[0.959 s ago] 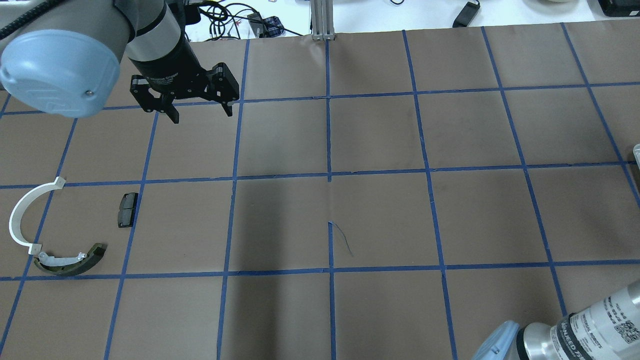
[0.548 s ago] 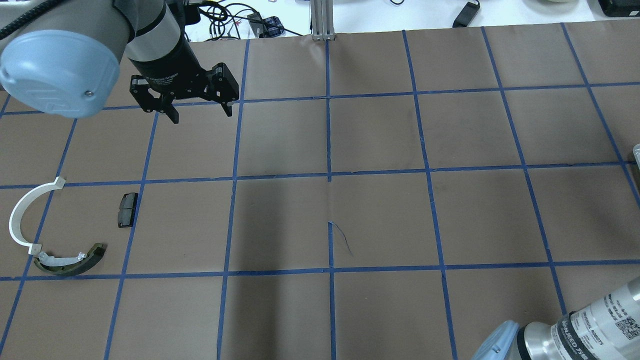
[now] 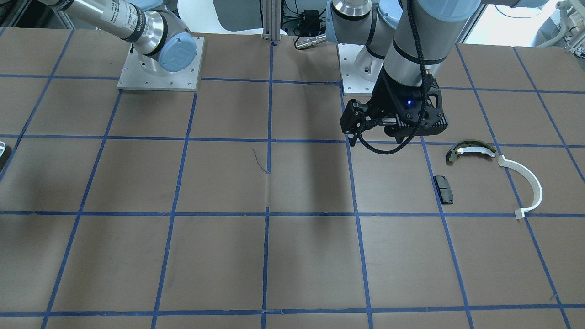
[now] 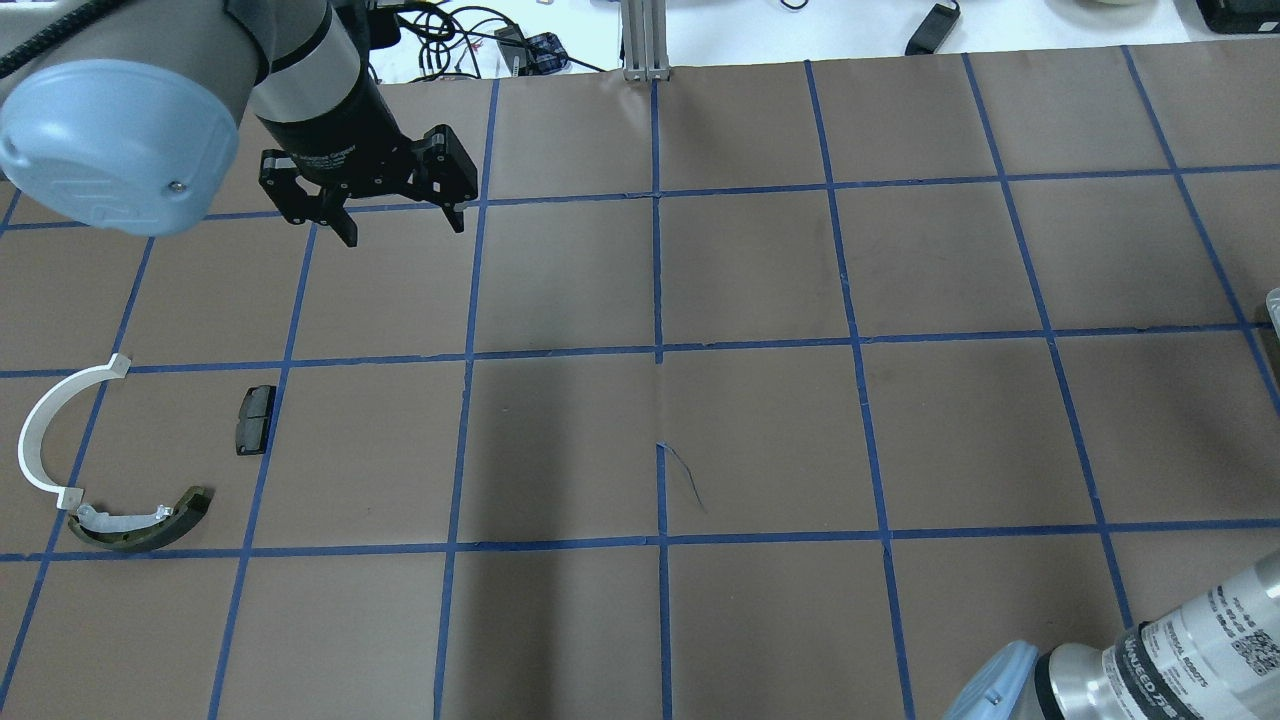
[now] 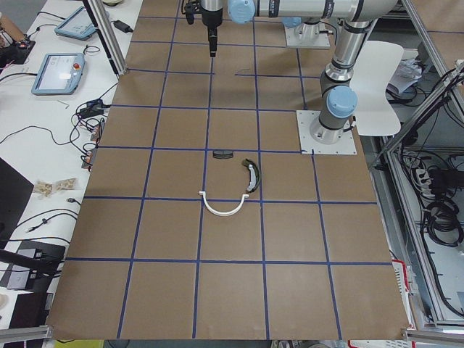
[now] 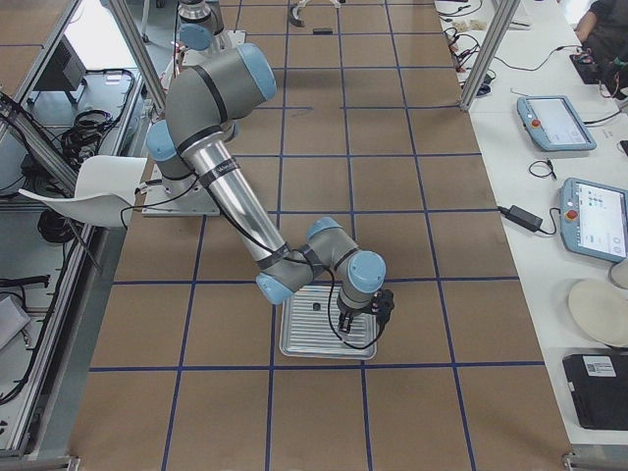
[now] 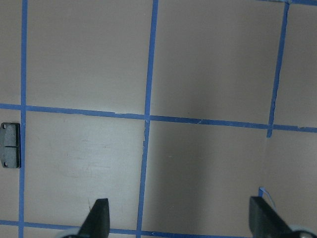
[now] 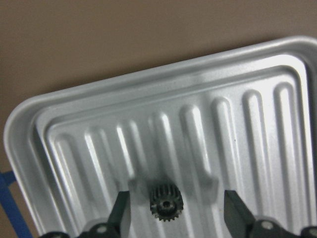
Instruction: Place bearing gear from tray to pile
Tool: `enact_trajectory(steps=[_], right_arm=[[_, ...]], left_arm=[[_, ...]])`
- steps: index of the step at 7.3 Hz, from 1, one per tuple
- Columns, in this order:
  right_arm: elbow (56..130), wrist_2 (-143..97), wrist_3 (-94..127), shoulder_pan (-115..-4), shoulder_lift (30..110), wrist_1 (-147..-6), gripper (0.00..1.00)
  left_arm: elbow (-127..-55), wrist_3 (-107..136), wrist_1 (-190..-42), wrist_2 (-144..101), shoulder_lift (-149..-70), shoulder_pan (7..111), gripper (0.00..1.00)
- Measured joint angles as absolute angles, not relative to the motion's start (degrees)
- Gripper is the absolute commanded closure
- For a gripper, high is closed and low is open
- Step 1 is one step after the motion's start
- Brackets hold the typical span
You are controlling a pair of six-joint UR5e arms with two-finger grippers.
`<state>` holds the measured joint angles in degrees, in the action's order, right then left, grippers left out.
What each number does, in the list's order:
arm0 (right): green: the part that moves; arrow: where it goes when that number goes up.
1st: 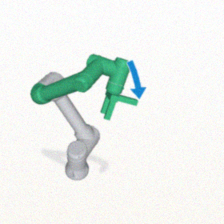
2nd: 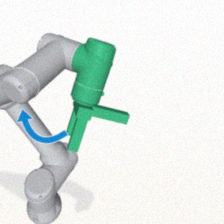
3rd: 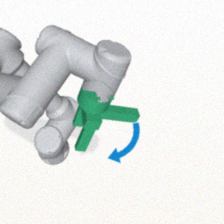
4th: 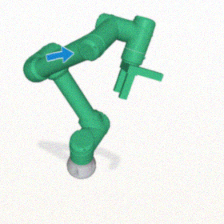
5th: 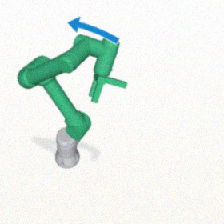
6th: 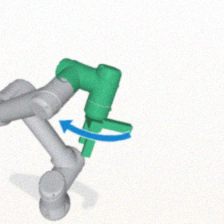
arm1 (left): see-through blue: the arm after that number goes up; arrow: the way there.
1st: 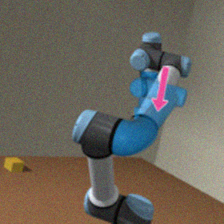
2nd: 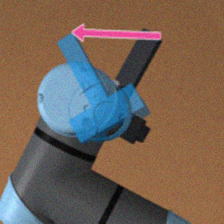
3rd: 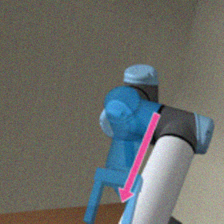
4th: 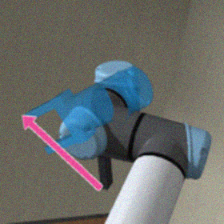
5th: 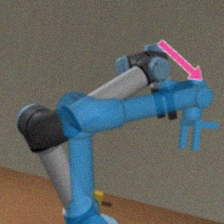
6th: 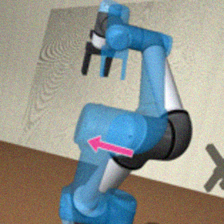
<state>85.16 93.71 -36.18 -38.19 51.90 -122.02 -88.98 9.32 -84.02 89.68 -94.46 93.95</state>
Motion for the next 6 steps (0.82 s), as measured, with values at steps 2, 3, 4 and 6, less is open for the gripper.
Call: enact_trajectory(steps=[2, 3, 4, 6], right_arm=[[85.16, 93.8, -35.94, -38.22, 51.75, -122.02, 0.78], [85.16, 93.78, -35.66, -38.23, 51.76, -122.01, 0.98], [85.16, 93.73, -35.51, -38.23, 51.78, -121.97, 1.0], [85.13, 94.02, -35.43, -38.23, 52.2, -121.82, 1.0]], left_arm=[[-88.84, 9.3, -84.02, 89.65, -94.57, 93.94, 0.0], [-88.73, 9.26, -84.02, 89.65, -94.66, 93.9, 0.0], [-88.56, 9.24, -84.01, 89.65, -94.82, 93.88, 0.0], [-88.28, 9.23, -84.0, 89.65, -95.07, 93.87, 0.0]])
